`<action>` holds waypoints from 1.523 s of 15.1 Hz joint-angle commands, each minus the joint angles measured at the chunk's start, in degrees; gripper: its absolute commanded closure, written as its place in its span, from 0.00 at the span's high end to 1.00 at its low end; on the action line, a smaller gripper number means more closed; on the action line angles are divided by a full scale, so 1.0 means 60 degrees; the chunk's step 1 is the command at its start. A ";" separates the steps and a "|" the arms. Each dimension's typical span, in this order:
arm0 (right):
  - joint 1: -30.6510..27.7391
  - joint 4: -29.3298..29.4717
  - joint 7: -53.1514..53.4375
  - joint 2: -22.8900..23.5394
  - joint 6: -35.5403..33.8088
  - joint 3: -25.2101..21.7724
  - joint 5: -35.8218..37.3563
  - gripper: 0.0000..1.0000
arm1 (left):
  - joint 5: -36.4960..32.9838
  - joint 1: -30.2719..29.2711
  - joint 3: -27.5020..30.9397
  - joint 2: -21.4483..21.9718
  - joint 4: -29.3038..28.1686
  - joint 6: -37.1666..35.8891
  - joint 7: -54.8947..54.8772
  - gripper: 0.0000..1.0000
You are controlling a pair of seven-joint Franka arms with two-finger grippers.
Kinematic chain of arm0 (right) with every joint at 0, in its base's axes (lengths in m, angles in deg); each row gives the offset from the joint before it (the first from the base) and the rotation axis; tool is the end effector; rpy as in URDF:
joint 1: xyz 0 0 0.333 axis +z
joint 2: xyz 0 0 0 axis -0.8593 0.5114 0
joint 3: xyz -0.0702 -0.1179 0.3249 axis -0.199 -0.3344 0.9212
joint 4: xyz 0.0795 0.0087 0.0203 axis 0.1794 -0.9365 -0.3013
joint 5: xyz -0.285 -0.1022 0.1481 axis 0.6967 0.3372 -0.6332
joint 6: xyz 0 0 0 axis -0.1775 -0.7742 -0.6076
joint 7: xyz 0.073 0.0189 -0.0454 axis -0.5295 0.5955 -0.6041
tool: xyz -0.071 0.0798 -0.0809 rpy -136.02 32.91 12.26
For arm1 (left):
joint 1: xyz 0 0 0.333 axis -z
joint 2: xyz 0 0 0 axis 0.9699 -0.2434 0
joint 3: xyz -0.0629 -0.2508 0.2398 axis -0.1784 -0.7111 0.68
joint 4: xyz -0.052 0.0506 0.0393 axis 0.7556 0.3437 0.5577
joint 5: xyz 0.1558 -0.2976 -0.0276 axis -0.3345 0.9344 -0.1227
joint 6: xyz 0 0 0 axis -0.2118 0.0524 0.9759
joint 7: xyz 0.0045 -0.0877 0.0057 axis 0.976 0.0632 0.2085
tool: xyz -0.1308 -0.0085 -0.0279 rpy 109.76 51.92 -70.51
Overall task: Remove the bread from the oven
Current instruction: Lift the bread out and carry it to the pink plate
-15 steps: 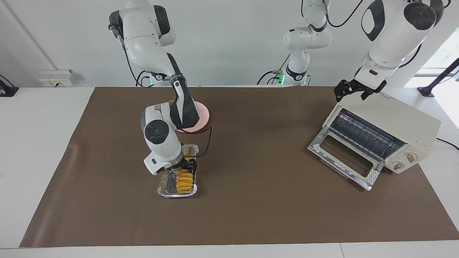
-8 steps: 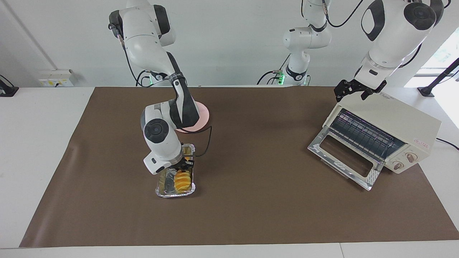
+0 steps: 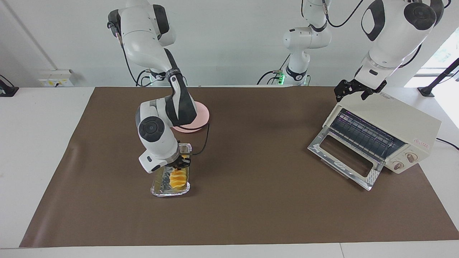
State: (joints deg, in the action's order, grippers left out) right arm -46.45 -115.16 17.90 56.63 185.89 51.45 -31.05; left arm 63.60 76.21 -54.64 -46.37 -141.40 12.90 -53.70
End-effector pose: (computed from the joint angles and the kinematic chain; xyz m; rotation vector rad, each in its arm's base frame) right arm 0.6465 0.1579 0.3706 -3.1222 0.2178 0.2082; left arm 0.4759 -0.0390 0.6006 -3.0743 0.0467 0.2151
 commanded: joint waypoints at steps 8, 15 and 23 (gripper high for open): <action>0.0035 -0.0072 0.0192 -0.1853 -0.2238 0.0098 0.0080 0.00 | 0.0140 -0.0049 0.0003 0.0147 -0.0092 -0.0013 0.0061 1.00; 0.0810 -0.3932 0.1244 -0.4825 -0.1599 0.0215 -0.0110 0.00 | 0.0140 -0.0034 0.0003 0.0147 -0.0092 -0.0013 0.0061 1.00; 0.1383 -0.8522 0.1554 -0.6484 0.2460 0.0230 -0.0110 0.00 | 0.0140 -0.0049 0.0003 0.0147 -0.0092 -0.0013 0.0061 1.00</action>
State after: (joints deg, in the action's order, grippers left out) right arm -37.69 -158.76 27.54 22.11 195.81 52.70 -31.45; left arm 63.60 76.21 -54.64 -46.37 -141.40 12.90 -53.70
